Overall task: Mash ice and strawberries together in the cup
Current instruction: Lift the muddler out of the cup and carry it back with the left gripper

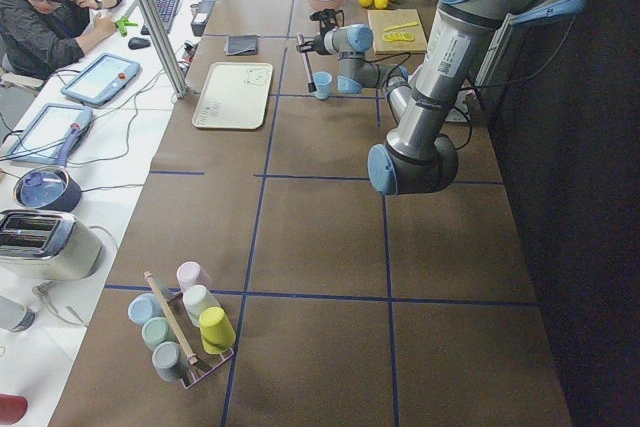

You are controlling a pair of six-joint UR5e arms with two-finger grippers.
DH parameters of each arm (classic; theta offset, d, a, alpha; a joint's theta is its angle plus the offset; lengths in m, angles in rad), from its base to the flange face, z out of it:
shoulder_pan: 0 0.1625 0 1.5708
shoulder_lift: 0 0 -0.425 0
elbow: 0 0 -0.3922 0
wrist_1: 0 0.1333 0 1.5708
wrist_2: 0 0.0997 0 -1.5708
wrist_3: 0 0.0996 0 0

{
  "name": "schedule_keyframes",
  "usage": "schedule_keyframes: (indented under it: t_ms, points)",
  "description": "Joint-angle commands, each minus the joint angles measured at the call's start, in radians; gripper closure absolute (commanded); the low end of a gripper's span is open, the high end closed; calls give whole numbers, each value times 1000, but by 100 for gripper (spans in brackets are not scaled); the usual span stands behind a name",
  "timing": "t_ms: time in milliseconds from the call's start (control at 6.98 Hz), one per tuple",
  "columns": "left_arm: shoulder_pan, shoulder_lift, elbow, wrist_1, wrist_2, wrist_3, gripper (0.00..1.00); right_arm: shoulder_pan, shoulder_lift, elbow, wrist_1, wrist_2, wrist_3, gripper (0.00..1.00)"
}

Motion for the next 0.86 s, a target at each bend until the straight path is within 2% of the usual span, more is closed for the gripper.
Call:
schedule_keyframes:
  t_ms: [0, 287, 430, 573, 716]
  points:
    - [-25, 12, -22, 236, -3, -6, 100, 0, 2, -1, 0, 0, -1, 1]
    - [-59, 73, -63, 437, -24, 7, 100, 0, 0, -1, 0, 0, -1, 1]
    - [-111, 92, -111, 594, -99, 11, 100, 0, 2, -1, 0, -2, -1, 1]
    - [-143, 92, -178, 798, -121, 52, 99, 0, 0, -1, 0, 0, -1, 1]
    - [-178, 92, -215, 950, -121, 97, 97, 0, 0, -1, 0, 0, -1, 1]
